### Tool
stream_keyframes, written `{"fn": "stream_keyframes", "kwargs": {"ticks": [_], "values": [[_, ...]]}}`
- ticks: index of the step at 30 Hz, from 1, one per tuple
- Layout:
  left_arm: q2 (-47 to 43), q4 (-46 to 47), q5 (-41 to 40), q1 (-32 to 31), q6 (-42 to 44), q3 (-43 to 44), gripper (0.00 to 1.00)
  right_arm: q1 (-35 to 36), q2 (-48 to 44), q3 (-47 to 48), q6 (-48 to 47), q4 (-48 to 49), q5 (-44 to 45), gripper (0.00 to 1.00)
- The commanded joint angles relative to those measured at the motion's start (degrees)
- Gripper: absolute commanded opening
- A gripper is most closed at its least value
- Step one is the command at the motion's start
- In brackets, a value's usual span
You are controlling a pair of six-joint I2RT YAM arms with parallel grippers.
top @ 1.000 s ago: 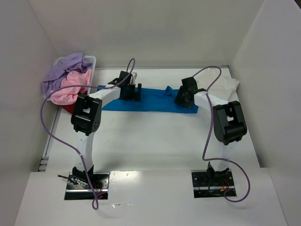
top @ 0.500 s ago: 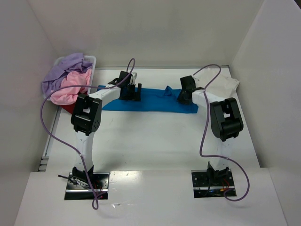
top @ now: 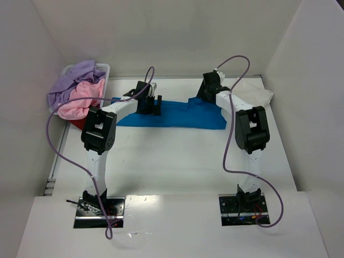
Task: Fold and stack the t-shirts
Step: Fold the other side of the tshirt into a rectangle
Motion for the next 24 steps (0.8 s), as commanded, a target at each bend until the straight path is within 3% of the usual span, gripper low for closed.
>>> {"fn": "stream_keyframes", "kwargs": {"ticks": [1, 7, 11, 13, 14, 16, 21, 24], "values": [[3.35, -3.18, 1.17, 0.47, -0.08, -1.46, 0.96, -0.42, 0.67, 3.09, -2.04, -0.51, 2.81, 0.62], [-1.74, -5.20, -1.91, 1.26, 4.91, 1.80, 0.97, -0.42, -9.43, -1.74, -1.52, 0.11, 1.15, 0.79], [-9.89, 0.15, 5.81, 4.76, 16.40, -2.15, 0.97, -0.42, -17.52, -7.09, 0.58, 0.11, -3.76, 0.89], [-11.67, 1.74, 10.82, 7.91, 19.25, -3.73, 0.94, -0.42, -21.04, -9.65, 1.11, -0.59, -6.41, 0.92], [-12.29, 2.27, 13.45, 9.07, 22.30, -4.35, 1.00, -0.42, -21.92, -10.44, 1.64, -1.12, -7.99, 0.93], [-12.29, 1.75, 19.53, 10.65, 25.22, -4.36, 1.00, -0.42, -24.72, -13.42, 1.65, -1.13, -9.32, 0.97], [-10.54, -3.78, 18.84, 10.93, 40.83, -1.98, 1.00, -0.42, -29.66, -19.32, 2.26, -1.13, -11.16, 1.00], [-8.35, -5.90, 16.47, 10.92, 43.42, -0.23, 1.00, -0.42, -30.28, -20.11, 2.26, -1.73, -11.78, 1.00]]}}
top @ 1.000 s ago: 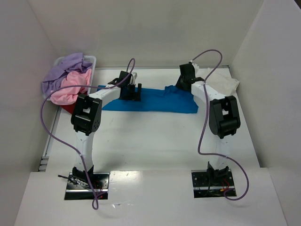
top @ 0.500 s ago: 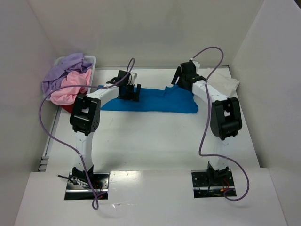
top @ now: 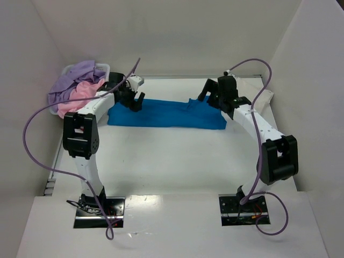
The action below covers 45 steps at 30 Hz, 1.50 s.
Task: Fold and stack the t-shirts
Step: Fold the other side of the tshirt into a rectangle, then rotate the tshirt 90 degrees
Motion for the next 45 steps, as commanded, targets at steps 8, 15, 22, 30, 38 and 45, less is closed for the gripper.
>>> {"fn": "stream_keyframes", "kwargs": {"ticks": [8, 15, 22, 30, 38, 45], "values": [[7.72, -3.28, -8.83, -5.61, 10.04, 2.56, 1.00, -0.33, -6.21, -4.85, -0.61, -1.26, -4.20, 1.00], [11.42, -5.12, -17.30, -8.69, 7.83, 3.96, 1.00, -0.33, -11.13, -5.38, -1.14, -3.37, -4.21, 1.00], [10.20, -12.22, -17.56, -9.84, 6.79, 2.73, 1.00, -0.33, -12.63, -4.15, -1.66, -4.42, -4.21, 1.00], [8.62, -19.62, -17.04, -13.96, -0.07, -0.52, 1.00, -0.33, -13.68, -4.15, -2.19, -4.43, -4.21, 1.00], [2.73, -22.17, -15.72, -19.50, -13.07, -7.11, 1.00, -0.33, -14.21, -4.15, -3.25, -4.43, -3.16, 1.00], [-0.18, -20.78, -11.42, -26.26, -23.01, -13.96, 1.00, -0.33, -12.01, -7.22, -0.79, -5.65, -2.45, 1.00]]}}
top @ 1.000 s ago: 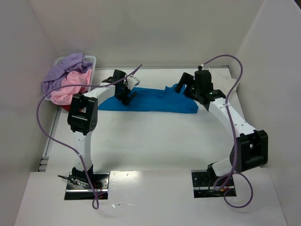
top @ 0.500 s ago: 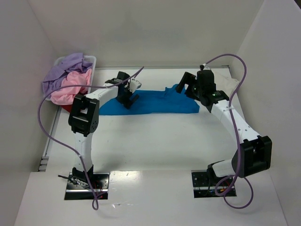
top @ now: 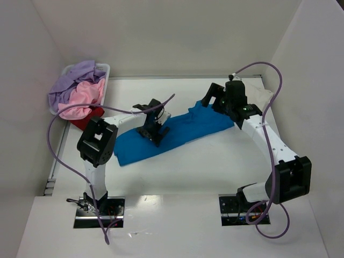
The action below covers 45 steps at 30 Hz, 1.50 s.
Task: Fold and stack the t-shirts
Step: Rotate the tshirt 90 degrees
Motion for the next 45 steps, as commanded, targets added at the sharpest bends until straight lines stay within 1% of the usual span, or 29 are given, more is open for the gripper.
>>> {"fn": "stream_keyframes", "kwargs": {"ticks": [1, 2, 4, 6, 7, 8, 13, 15, 18, 24, 27, 29, 32, 36, 41, 45], "values": [[0.13, -2.09, 6.64, -3.67, -9.08, -4.81, 1.00, -0.33, 0.77, -2.20, 1.64, -1.05, 1.79, 1.00], [0.13, -2.08, 8.82, -4.38, -9.89, -5.43, 1.00, -0.33, 0.78, -3.68, 2.17, -0.52, 2.31, 1.00], [-0.39, 0.11, 10.68, -6.48, -11.64, -7.35, 1.00, 0.28, 3.32, -4.22, 2.17, -0.52, 3.80, 1.00], [-1.27, 2.82, 15.86, -8.50, -13.76, -8.85, 1.00, 0.29, 6.12, -4.75, 2.69, -1.05, 4.86, 1.00], [-2.41, 3.80, 17.18, -9.04, -14.54, -9.82, 1.00, 0.98, 7.01, -4.75, 2.70, -0.52, 4.87, 1.00], [-3.12, 4.51, 17.80, -9.56, -16.03, -11.57, 1.00, 1.86, 8.06, -4.75, 3.22, -0.52, 6.69, 1.00], [-8.21, 5.04, 19.30, -10.10, -17.19, -14.48, 1.00, 2.48, 14.03, -4.23, 4.37, -0.43, 8.03, 1.00], [-9.53, 5.04, 19.30, -10.10, -17.71, -15.54, 1.00, 3.01, 14.58, -4.23, 4.89, 0.71, 8.64, 1.00], [-10.68, 4.52, 19.83, -10.10, -17.72, -17.29, 1.00, 3.01, 17.73, -3.70, 4.90, 0.71, 9.17, 1.00], [-12.35, 4.51, 21.76, -10.10, -18.77, -17.92, 1.00, 4.15, 25.11, -0.02, 4.90, 0.71, 11.02, 1.00], [-14.19, 4.51, 20.98, -10.10, -18.77, -17.92, 1.00, 4.15, 27.31, 1.39, 5.51, 1.24, 11.02, 1.00], [-15.95, 3.91, 19.93, -10.10, -18.77, -16.26, 1.00, 4.15, 27.32, 1.40, 5.51, 1.85, 11.02, 1.00], [-17.79, 3.90, 19.39, -10.10, -18.77, -15.63, 1.00, 4.68, 29.34, 3.76, 5.51, 1.85, 11.02, 1.00], [-16.05, 4.43, 20.10, -10.10, -18.77, -15.63, 1.00, 5.91, 33.90, 8.24, 5.51, 1.24, 11.02, 1.00], [-14.81, 5.13, 20.62, -10.10, -18.77, -16.25, 1.00, 8.80, 41.80, 17.20, 4.98, 0.01, 11.02, 1.00], [-14.81, 5.65, 20.62, -10.10, -18.24, -16.25, 1.00, 10.12, 46.03, 23.71, 4.98, -0.61, 9.70, 1.00]]}}
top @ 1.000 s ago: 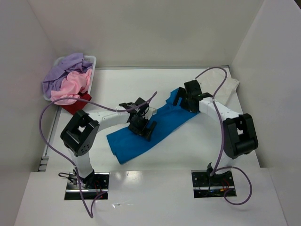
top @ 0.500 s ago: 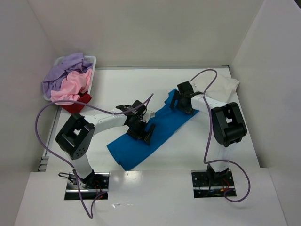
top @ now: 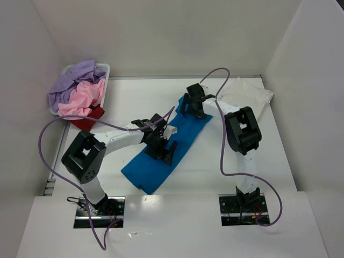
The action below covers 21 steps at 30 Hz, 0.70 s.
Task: Fold and stack the t-shirts
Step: Rotate the tshirt 90 degrees
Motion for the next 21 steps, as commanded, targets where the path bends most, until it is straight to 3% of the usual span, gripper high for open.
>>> {"fn": "stream_keyframes", "kwargs": {"ticks": [1, 13, 21], "values": [[0.86, 0.35, 1.32, -0.30, -0.54, 0.43, 1.00, 1.56, 4.57, 6.60, 0.57, -0.23, -2.21, 1.00], [5.25, 4.03, 2.97, -0.30, -1.07, -0.10, 1.00, 4.38, 21.45, 37.35, -3.47, -3.57, -9.77, 1.00], [10.88, 9.39, 7.30, -2.76, -2.91, 3.06, 1.00, 4.90, 27.25, 48.45, -6.28, -5.77, -9.86, 1.00]]}}
